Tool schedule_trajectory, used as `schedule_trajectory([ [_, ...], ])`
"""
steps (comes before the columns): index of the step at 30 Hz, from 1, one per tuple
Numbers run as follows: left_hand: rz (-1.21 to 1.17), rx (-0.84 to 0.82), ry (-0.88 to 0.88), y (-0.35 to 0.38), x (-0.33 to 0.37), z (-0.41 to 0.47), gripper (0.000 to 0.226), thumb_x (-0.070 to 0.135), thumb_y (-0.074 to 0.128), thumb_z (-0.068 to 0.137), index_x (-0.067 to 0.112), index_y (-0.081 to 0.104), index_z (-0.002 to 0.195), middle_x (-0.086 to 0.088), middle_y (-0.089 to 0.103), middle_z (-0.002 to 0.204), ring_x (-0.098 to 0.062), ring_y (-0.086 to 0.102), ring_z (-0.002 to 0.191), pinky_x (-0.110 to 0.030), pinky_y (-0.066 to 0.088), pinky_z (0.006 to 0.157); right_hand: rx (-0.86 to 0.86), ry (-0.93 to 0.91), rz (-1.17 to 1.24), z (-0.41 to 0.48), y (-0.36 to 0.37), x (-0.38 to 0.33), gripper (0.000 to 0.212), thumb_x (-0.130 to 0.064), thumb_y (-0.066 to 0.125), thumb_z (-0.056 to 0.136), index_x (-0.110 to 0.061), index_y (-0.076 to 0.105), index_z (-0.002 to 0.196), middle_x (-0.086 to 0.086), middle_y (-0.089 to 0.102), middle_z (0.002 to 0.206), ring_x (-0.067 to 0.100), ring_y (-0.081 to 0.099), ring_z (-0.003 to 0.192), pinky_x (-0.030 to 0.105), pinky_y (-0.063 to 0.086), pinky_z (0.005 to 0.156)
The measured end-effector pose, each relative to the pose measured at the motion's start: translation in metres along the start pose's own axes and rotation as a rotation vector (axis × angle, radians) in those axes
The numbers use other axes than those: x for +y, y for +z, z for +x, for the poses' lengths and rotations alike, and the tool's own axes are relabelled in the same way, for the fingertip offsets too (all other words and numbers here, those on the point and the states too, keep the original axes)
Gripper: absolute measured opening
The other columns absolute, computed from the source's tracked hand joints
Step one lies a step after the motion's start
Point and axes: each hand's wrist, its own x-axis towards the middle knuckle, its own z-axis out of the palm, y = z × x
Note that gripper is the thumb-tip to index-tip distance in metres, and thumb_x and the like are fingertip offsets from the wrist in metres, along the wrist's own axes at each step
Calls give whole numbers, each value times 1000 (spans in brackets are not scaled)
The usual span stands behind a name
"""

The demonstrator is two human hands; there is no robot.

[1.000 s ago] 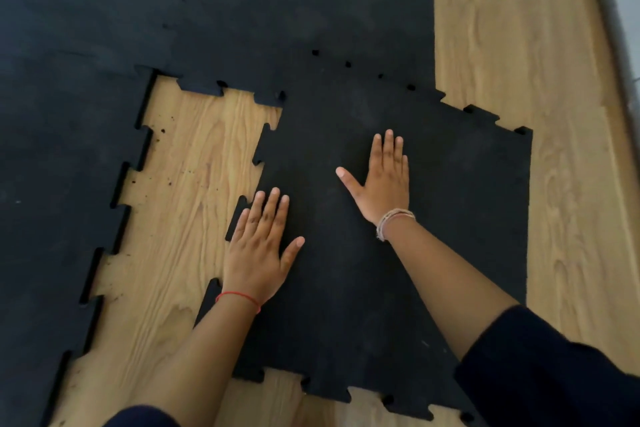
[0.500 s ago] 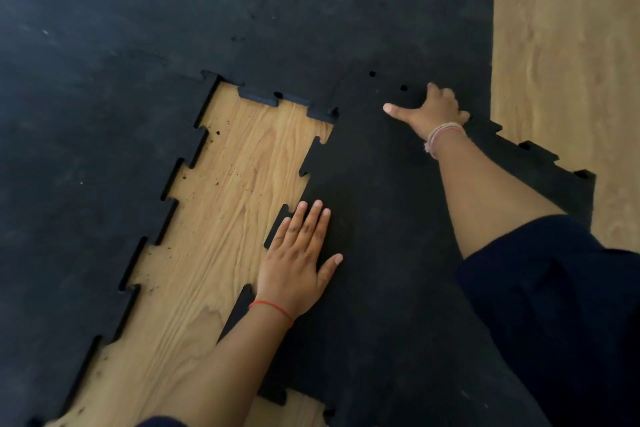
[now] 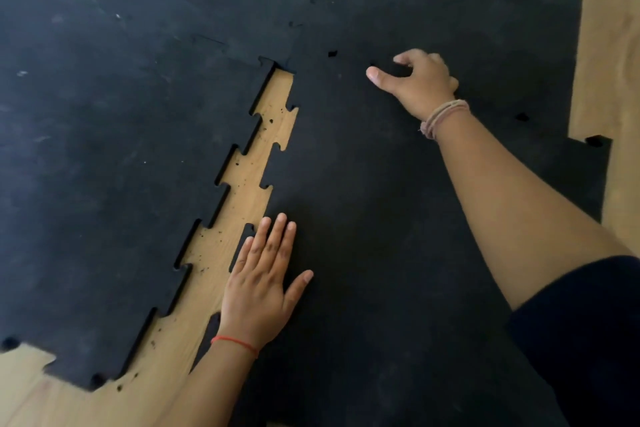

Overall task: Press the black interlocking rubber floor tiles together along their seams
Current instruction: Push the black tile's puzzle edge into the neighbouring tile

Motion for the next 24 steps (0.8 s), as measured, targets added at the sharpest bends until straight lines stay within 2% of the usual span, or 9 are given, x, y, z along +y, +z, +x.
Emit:
schedule_trajectory([
  [3,-4,0,-7,-6,-20,5,67,55,21,92,14,14,144,-6,13,151,-18,0,139,-32,1,112,-106,-91,-257,3,32,-7,81,-68,42,81,-11,34,138,14,31,145,29,22,135,42,17,106],
  [6,2,15,7,-7,-26,11,64,53,21,93,15,13,145,-6,13,152,-19,1,139,-34,1,112,-92,-115,-274,-2,53,-6,92,-68,40,81,-6,14,144,14,17,152,30,9,139,45,11,111],
  [9,-94,62,-189,-4,0,5,58,42,22,94,13,14,144,-9,12,151,-20,-1,139,-35,0,111,-47,-101,-246,-3,57,-5,92,-68,42,81,-7,12,144,15,17,151,32,10,139,45,11,111],
  [11,-202,93,-395,0,29,-3,57,37,23,94,9,14,143,-11,12,151,-20,-3,139,-34,-1,111,-80,-45,-242,2,56,-9,95,-70,43,79,-8,13,144,15,18,151,32,12,138,44,12,111],
  [13,-226,90,-494,6,47,-13,59,40,22,94,7,15,143,-11,12,151,-21,-3,139,-34,-2,111,-86,-37,-273,6,55,-14,97,-72,48,75,-6,21,141,16,24,147,33,18,135,45,18,109],
  [17,-195,97,-477,11,44,-17,62,47,17,95,8,11,143,-10,10,152,-23,-1,139,-35,1,111,-27,23,-182,16,46,-25,90,-71,60,66,-6,43,126,15,42,135,32,33,126,45,29,104],
  [20,-193,119,-489,12,34,-26,63,46,21,94,9,11,144,-9,10,152,-22,-1,139,-34,0,111,-2,17,-3,18,36,-42,78,-65,65,66,-8,47,118,10,47,130,27,37,124,42,32,103],
  [22,-181,112,-487,12,20,-38,64,47,22,93,9,11,144,-8,10,152,-22,1,139,-34,0,112,22,-23,43,9,38,-47,71,-64,61,71,-11,49,117,7,47,129,26,38,123,43,31,103],
  [24,-134,101,-425,10,3,-41,64,48,23,93,11,13,144,-7,11,152,-21,1,139,-33,1,112,11,-33,-86,-7,52,-46,68,-63,52,78,-13,47,124,8,43,135,27,34,127,48,24,105],
])
